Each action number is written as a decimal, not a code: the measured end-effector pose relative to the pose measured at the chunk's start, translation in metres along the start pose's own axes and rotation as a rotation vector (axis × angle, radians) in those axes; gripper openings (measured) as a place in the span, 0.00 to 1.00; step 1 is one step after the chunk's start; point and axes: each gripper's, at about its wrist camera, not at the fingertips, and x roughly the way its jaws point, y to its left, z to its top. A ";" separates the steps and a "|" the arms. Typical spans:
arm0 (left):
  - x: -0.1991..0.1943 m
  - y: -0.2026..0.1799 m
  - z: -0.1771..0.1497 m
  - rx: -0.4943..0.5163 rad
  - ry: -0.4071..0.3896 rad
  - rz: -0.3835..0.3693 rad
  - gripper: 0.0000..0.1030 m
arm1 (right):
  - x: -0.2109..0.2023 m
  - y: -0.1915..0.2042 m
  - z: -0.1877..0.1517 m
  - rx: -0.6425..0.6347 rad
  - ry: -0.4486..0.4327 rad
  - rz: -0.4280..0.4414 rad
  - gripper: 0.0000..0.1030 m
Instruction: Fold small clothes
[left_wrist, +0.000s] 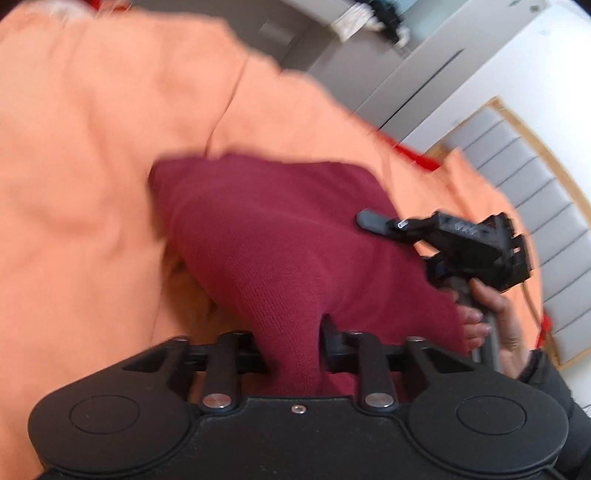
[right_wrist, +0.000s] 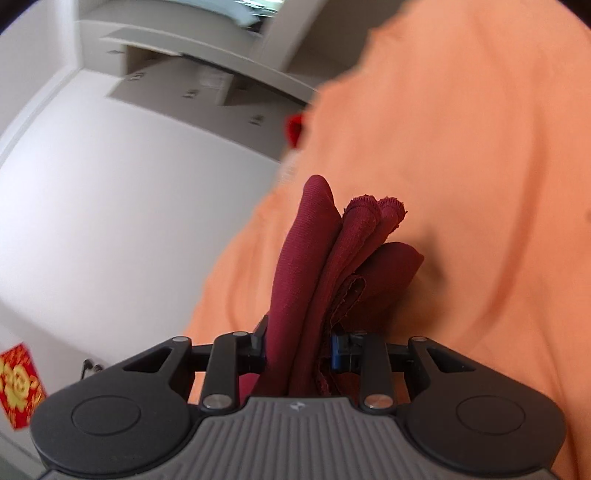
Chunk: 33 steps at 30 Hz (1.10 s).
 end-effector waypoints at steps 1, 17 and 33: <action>0.006 0.004 -0.006 -0.006 0.010 0.013 0.57 | -0.003 -0.010 -0.003 0.033 -0.011 -0.023 0.50; -0.110 -0.015 -0.059 -0.009 -0.372 0.246 0.93 | -0.077 0.123 -0.143 -0.568 -0.012 -0.240 0.53; -0.076 -0.013 -0.069 0.108 -0.251 0.362 0.90 | -0.098 0.033 -0.136 -0.227 0.050 -0.159 0.09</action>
